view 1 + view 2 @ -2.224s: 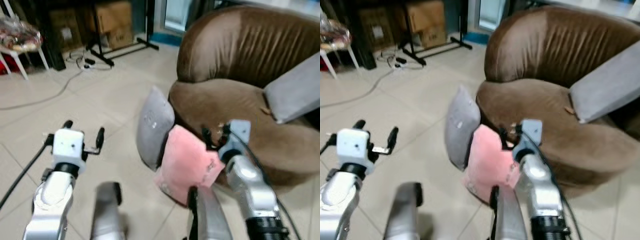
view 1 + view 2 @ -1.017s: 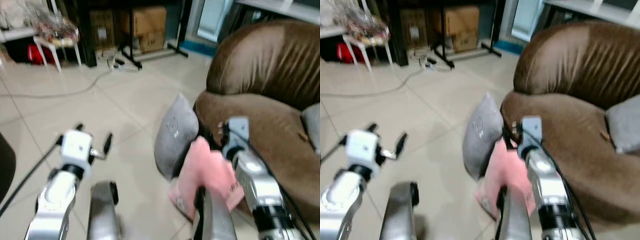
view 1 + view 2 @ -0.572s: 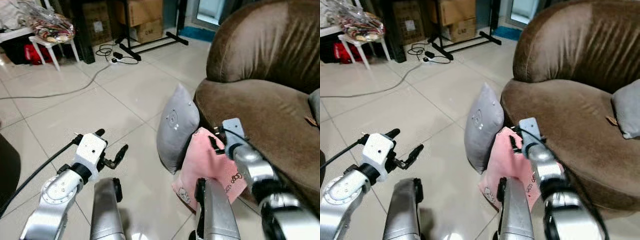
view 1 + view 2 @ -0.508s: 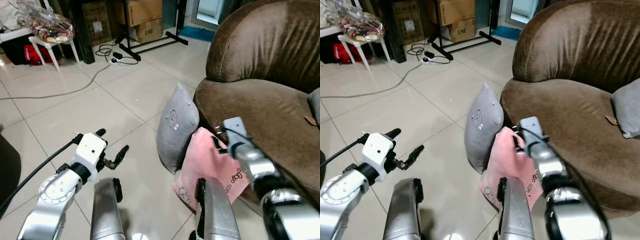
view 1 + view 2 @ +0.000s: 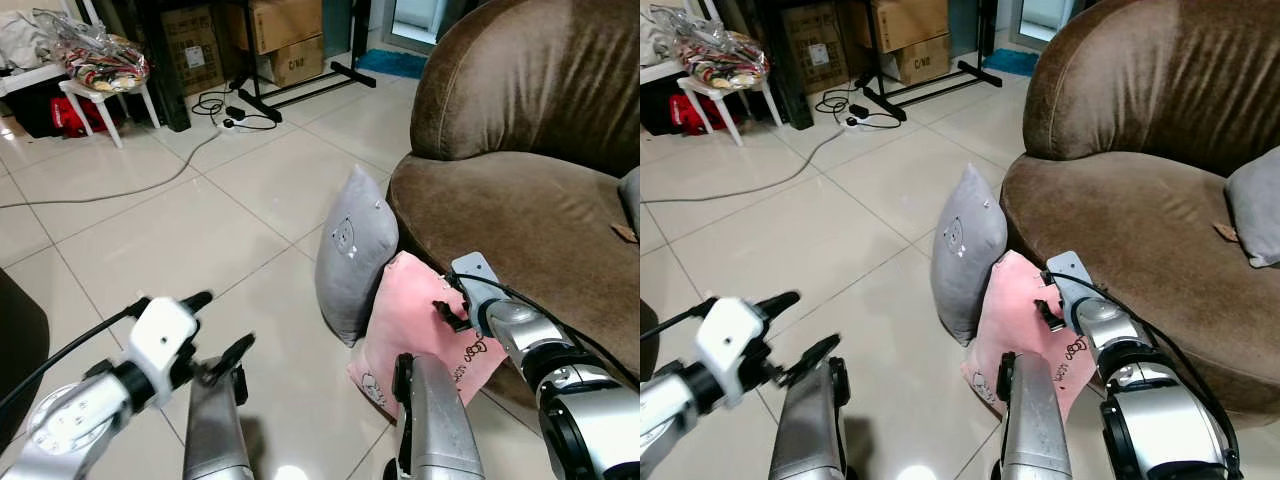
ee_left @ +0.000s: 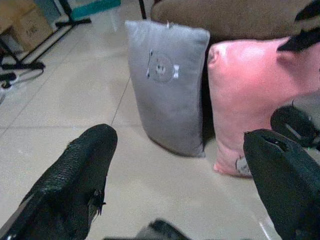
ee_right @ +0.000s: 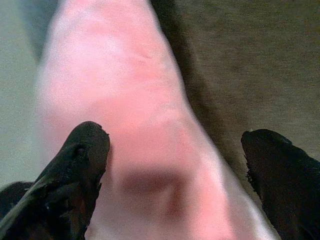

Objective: Move the pillow to the sofa from floor

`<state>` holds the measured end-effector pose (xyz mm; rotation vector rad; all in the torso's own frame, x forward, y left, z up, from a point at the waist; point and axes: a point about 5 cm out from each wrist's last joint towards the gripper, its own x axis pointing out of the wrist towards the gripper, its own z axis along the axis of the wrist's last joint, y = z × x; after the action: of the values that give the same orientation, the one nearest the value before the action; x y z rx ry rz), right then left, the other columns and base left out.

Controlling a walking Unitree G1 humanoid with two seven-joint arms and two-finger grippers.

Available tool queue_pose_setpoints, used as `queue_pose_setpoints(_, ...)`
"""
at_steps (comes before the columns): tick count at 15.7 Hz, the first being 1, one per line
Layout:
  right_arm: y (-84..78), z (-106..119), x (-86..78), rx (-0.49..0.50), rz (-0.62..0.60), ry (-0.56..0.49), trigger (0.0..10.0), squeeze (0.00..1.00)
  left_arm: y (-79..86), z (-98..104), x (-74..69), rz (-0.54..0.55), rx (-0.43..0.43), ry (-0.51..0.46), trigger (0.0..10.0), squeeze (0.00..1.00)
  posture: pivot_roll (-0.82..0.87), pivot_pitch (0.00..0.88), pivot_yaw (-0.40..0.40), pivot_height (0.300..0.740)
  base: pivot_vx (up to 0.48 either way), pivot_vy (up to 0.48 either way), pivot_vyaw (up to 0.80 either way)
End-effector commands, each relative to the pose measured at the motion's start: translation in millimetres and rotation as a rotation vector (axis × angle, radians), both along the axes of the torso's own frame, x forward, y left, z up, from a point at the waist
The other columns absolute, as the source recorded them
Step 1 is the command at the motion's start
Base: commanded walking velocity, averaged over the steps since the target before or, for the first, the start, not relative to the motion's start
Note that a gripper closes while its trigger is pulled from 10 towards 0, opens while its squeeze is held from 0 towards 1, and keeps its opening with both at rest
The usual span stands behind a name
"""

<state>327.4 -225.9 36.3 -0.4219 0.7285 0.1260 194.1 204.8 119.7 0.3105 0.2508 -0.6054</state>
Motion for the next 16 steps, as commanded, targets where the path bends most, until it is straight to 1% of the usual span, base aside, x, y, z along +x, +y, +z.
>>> queue_pose_setpoints(1, 6.0, 9.1, 9.2, -0.036, 0.004, -0.056, 10.0, 1.0, 3.5, 8.0, -1.3, -0.002, 0.016, -0.012, 10.0, 0.8, 0.05, 0.023, 0.005, 0.462, 0.0, 0.0, 0.0)
queue_pose_setpoints(2, 6.9, 9.2, 9.6, -0.044, 0.002, -0.061, 10.0, 1.0, 4.8, 9.8, -2.8, 0.001, 0.018, -0.01, 10.0, 0.8, 0.06, 0.027, 0.005, 0.462, 0.0, 0.0, 0.0)
queue_pose_setpoints(3, 8.8, 8.0, 9.4, -0.085, 0.013, -0.053, 10.0, 1.0, 8.8, 13.0, -6.3, 0.007, 0.032, -0.004, 10.0, 0.79, 0.07, 0.05, 0.002, 0.462, 0.0, 0.0, 0.0)
queue_pose_setpoints(4, 11.1, 3.8, 6.9, -0.127, 0.037, -0.018, 10.0, 0.61, 11.5, 13.4, -10.2, -0.003, 0.048, 0.013, 10.0, 0.8, 0.08, 0.058, -0.001, 0.462, 0.0, 0.0, 0.0)
queue_pose_setpoints(5, 12.6, -0.5, 3.7, -0.138, 0.062, 0.022, 10.0, 0.0, 11.8, 14.0, -12.6, -0.012, 0.051, 0.022, 10.0, 0.79, 0.09, 0.069, -0.005, 0.462, 0.0, 0.0, 0.0)
queue_pose_setpoints(6, 15.3, -10.4, -4.3, -0.15, 0.113, 0.11, 10.0, 0.0, 11.4, 15.7, -17.0, -0.023, 0.048, 0.038, 10.0, 0.79, 0.1, 0.078, -0.006, 0.462, 0.0, 0.0, 0.0)
queue_pose_setpoints(7, 15.4, -12.2, -5.9, -0.154, 0.115, 0.122, 10.0, 0.0, 11.1, 15.9, -18.2, -0.026, 0.048, 0.043, 10.0, 0.79, 0.11, 0.083, -0.009, 0.462, 0.0, 0.0, 0.0)
queue_pose_setpoints(8, 12.8, -12.3, -5.9, -0.186, 0.079, 0.093, 10.0, 0.0, 9.9, 16.4, -24.3, -0.039, 0.054, 0.062, 10.0, 0.79, 0.12, 0.094, -0.01, 0.462, 0.0, 0.0, 0.0)
queue_pose_setpoints(10, 9.5, -8.0, -2.5, -0.235, 0.018, 0.02, 10.0, 0.0, 11.5, 17.8, -28.5, -0.029, 0.066, 0.067, 10.0, 0.79, 0.14, 0.105, -0.009, 0.462, 0.0, 0.0, 0.0)
queue_pose_setpoints(12, 9.5, -6.5, -1.2, -0.281, 0.003, -0.011, 10.0, 0.0, 14.3, 20.3, -31.6, -0.023, 0.075, 0.073, 10.0, 0.79, 0.15, 0.118, -0.008, 0.462, 0.0, 0.0, 0.0)
queue_pose_setpoints(13, 9.4, -8.6, -3.1, -0.307, 0.004, -0.009, 10.0, 0.0, 15.4, 21.9, -33.5, -0.022, 0.081, 0.075, 10.0, 0.79, 0.16, 0.125, -0.009, 0.462, 0.0, 0.0, 0.0)
queue_pose_setpoints(14, 10.3, -12.4, -6.1, -0.314, 0.02, 0.014, 10.0, 0.0, 15.6, 22.6, -34.4, -0.023, 0.083, 0.077, 10.0, 0.79, 0.16, 0.127, -0.007, 0.462, 0.0, 0.0, 0.0)
queue_pose_setpoints(15, 13.8, -20.2, -12.2, -0.305, 0.051, 0.063, 10.0, 0.0, 16.0, 22.9, -35.6, -0.025, 0.086, 0.083, 10.0, 0.79, 0.16, 0.129, -0.008, 0.462, 0.0, 0.0, 0.0)
queue_pose_setpoints(16, 20.2, -30.0, -20.0, -0.273, 0.096, 0.129, 10.0, 0.0, 16.2, 23.2, -37.5, -0.029, 0.091, 0.09, 10.0, 0.79, 0.17, 0.13, -0.008, 0.462, 0.0, 0.0, 0.0)
